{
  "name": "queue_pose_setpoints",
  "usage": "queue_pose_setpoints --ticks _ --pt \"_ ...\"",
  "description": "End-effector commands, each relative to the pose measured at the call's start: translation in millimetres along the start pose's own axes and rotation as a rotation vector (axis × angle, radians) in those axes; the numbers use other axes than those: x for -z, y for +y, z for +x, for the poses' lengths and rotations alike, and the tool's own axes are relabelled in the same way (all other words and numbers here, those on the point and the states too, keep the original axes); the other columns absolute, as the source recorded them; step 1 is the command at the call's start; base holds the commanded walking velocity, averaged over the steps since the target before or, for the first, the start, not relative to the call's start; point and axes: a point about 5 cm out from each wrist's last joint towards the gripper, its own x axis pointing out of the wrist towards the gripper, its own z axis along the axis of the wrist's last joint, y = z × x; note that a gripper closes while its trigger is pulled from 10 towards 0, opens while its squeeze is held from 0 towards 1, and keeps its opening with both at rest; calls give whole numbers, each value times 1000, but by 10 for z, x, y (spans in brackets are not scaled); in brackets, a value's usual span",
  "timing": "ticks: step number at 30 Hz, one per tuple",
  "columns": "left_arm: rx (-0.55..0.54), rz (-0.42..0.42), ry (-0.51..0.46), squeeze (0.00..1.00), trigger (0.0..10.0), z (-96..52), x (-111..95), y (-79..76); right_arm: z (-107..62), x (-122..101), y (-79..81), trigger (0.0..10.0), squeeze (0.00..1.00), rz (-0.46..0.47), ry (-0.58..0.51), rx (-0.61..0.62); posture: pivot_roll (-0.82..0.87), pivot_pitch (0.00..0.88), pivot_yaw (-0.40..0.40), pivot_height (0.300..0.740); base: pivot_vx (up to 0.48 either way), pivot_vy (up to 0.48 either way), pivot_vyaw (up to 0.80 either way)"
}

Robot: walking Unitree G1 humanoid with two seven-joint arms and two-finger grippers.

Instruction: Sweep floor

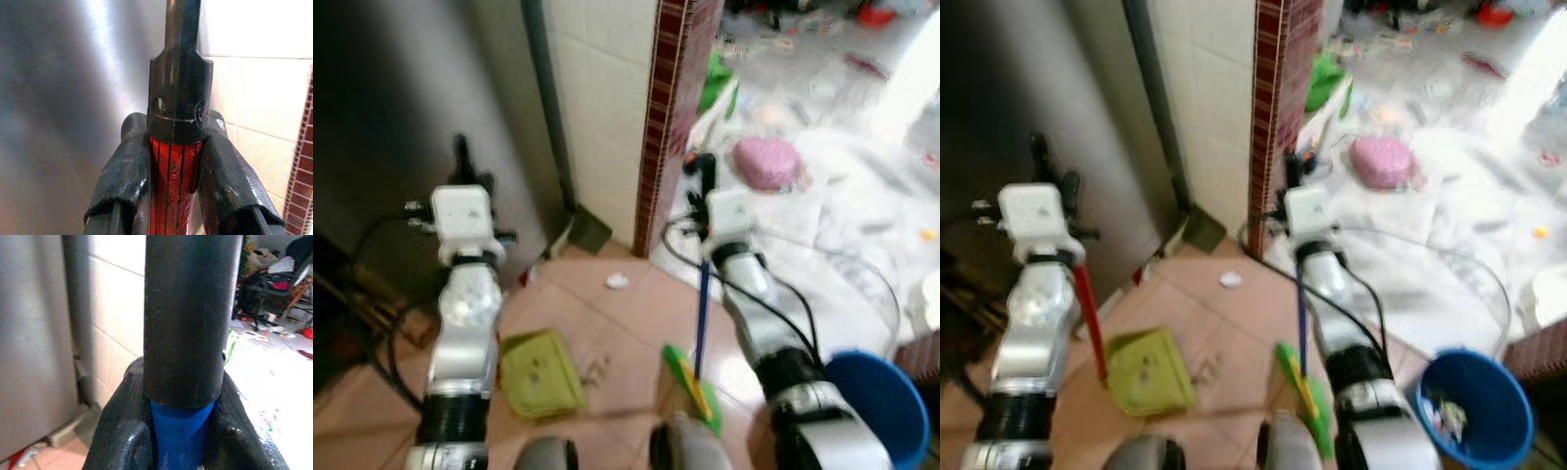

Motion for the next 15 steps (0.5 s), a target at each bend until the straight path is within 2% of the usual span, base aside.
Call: queue_pose_setpoints --ticks 1,7,15 --pt "-24 -1 -50 0 10000 47 -99 60 63 -154 72 10000 0 -11 -70 -17 -10 88 -28 740 0 0 0" --pt "2 45 -31 0 10000 56 -20 -2 60 -148 71 10000 0 -9 -64 -8 -14 93 -29 740 0 0 0" --pt "49 86 -16 0 10000 120 90 -118 86 -128 10 10000 0 46 -27 40 -22 97 -29 740 0 0 0"
